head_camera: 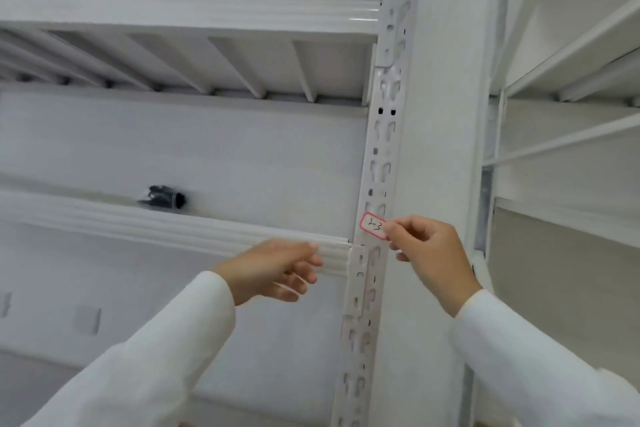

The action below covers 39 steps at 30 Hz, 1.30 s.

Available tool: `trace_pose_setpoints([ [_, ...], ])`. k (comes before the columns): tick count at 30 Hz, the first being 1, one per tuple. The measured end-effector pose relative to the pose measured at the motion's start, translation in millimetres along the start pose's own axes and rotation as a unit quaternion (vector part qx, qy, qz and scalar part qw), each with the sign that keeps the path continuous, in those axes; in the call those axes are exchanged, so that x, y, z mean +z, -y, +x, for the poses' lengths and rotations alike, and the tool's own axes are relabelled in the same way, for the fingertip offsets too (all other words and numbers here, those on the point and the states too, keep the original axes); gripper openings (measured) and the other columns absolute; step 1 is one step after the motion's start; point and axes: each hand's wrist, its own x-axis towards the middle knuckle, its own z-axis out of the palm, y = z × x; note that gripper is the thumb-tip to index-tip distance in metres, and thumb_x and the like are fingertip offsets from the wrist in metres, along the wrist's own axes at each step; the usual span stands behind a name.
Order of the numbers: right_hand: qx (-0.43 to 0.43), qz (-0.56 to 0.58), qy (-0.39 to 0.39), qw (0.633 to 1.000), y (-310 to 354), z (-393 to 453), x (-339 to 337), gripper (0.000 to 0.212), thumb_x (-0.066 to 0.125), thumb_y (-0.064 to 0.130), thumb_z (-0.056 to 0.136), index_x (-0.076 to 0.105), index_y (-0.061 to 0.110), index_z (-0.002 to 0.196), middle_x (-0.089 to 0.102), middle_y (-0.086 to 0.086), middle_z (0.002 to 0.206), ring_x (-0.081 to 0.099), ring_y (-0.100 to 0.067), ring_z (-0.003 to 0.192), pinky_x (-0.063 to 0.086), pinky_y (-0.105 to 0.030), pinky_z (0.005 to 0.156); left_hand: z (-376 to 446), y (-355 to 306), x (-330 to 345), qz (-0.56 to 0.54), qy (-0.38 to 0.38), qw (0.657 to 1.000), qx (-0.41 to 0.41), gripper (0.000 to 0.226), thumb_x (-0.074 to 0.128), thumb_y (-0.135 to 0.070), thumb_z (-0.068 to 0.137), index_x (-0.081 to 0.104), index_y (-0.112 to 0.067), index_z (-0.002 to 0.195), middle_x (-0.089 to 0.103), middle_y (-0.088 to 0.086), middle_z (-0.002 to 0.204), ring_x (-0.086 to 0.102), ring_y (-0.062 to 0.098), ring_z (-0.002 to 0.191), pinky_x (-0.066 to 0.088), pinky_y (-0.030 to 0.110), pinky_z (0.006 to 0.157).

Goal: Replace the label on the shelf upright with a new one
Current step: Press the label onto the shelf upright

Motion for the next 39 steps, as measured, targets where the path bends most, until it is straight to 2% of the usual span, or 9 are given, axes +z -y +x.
trace_pose_setpoints([
  [3, 0.077, 0.007, 0.001, 0.997, 2.0, 13.6, -14.5, 0.016, 0.063, 0.016, 0.084, 0.07, 0.015, 0.069, 0.065, -0.001, 0.069, 0.056, -0.011, 0.061, 0.049, -0.023, 0.062, 10.4, -26.3, 15.0, 0.033, -0.119, 0.98, 0.157, 0.019, 0.055, -0.022, 0.092, 0.066, -0.013, 0.079, 0.064, -0.006, 0.062, 0.058, 0.007, 0.059, 0.048, 0.018, 0.06],
  [6, 0.12, -0.012, 0.037, 0.992, 1.2, 17.8, -15.2, 0.015, 0.063, 0.015, 0.084, 0.069, 0.014, 0.071, 0.064, -0.001, 0.07, 0.055, -0.01, 0.06, 0.048, -0.021, 0.059, 25.1, -37.8, 27.0, 0.11, -0.184, 0.947, 0.241, 0.014, 0.057, -0.024, 0.091, 0.068, -0.015, 0.088, 0.069, -0.005, 0.08, 0.059, 0.007, 0.074, 0.044, 0.012, 0.069],
  [10, 0.113, -0.058, 0.059, 0.99, -1.4, 21.8, -4.7, 0.014, 0.065, 0.017, 0.083, 0.068, 0.015, 0.069, 0.063, -0.005, 0.073, 0.054, -0.012, 0.064, 0.047, -0.022, 0.059, 47.3, -34.4, 42.8, 0.154, -0.119, 0.958, 0.213, 0.028, 0.043, -0.034, 0.096, 0.065, -0.021, 0.108, 0.066, -0.004, 0.109, 0.058, 0.013, 0.105, 0.042, 0.026, 0.093],
  [12, 0.103, -0.086, 0.058, 0.989, -2.9, 24.5, -0.6, 0.016, 0.065, 0.019, 0.082, 0.069, 0.017, 0.066, 0.065, -0.006, 0.072, 0.055, -0.013, 0.064, 0.048, -0.026, 0.062, 56.8, -28.3, 44.1, 0.169, -0.08, 0.966, 0.18, 0.039, 0.035, -0.052, 0.09, 0.067, -0.031, 0.095, 0.068, -0.012, 0.108, 0.058, 0.014, 0.109, 0.043, 0.036, 0.1],
  [16, 0.093, -0.114, 0.048, 0.988, -4.3, 26.1, 2.2, 0.02, 0.064, 0.02, 0.079, 0.068, 0.021, 0.06, 0.066, -0.006, 0.072, 0.056, -0.016, 0.065, 0.05, -0.031, 0.067, 67.1, -21.9, 40.0, 0.234, -0.052, 0.959, 0.149, 0.077, 0.022, -0.077, 0.067, 0.065, -0.018, 0.092, 0.07, 0.001, 0.103, 0.062, 0.024, 0.105, 0.044, 0.046, 0.099],
  [23, 0.086, -0.158, 0.019, 0.983, -3.4, 28.3, 6.6, 0.018, 0.063, 0.019, 0.076, 0.068, 0.013, 0.06, 0.066, -0.005, 0.068, 0.058, -0.018, 0.067, 0.054, -0.043, 0.078, 69.8, -21.4, 41.4, 0.245, -0.048, 0.956, 0.157, 0.086, 0.024, -0.078, 0.064, 0.061, -0.008, 0.097, 0.068, 0.01, 0.108, 0.061, 0.029, 0.107, 0.043, 0.048, 0.1],
  [28, 0.09, -0.172, 0.001, 0.981, -3.3, 28.7, 10.2, 0.022, 0.063, 0.02, 0.074, 0.062, 0.021, 0.052, 0.065, -0.005, 0.067, 0.061, -0.022, 0.072, 0.055, -0.044, 0.079, 70.1, -21.8, 42.1, 0.243, -0.054, 0.955, 0.158, 0.062, 0.033, -0.061, 0.079, 0.063, -0.009, 0.092, 0.067, 0.005, 0.091, 0.059, 0.027, 0.09, 0.045, 0.043, 0.095],
  [33, 0.088, -0.199, 0.007, 0.976, -0.5, 30.7, 10.4, 0.017, 0.063, 0.021, 0.074, 0.064, 0.019, 0.058, 0.062, 0.0, 0.062, 0.059, -0.02, 0.069, 0.054, -0.038, 0.077, 75.8, -17.3, 40.9, 0.24, -0.059, 0.955, 0.165, 0.034, 0.042, -0.041, 0.096, 0.056, -0.027, 0.068, 0.046, -0.011, 0.062, 0.042, 0.011, 0.06, 0.033, 0.029, 0.067],
  [39, 0.093, -0.211, 0.0, 0.973, 0.5, 31.7, 12.8, 0.022, 0.061, 0.021, 0.076, 0.059, 0.019, 0.054, 0.06, 0.001, 0.062, 0.057, -0.022, 0.067, 0.053, -0.034, 0.073, 79.9, -14.1, 39.3, 0.239, -0.056, 0.954, 0.169, 0.031, 0.044, -0.046, 0.093, 0.058, -0.03, 0.071, 0.054, -0.008, 0.071, 0.047, 0.019, 0.074, 0.039, 0.034, 0.076],
])
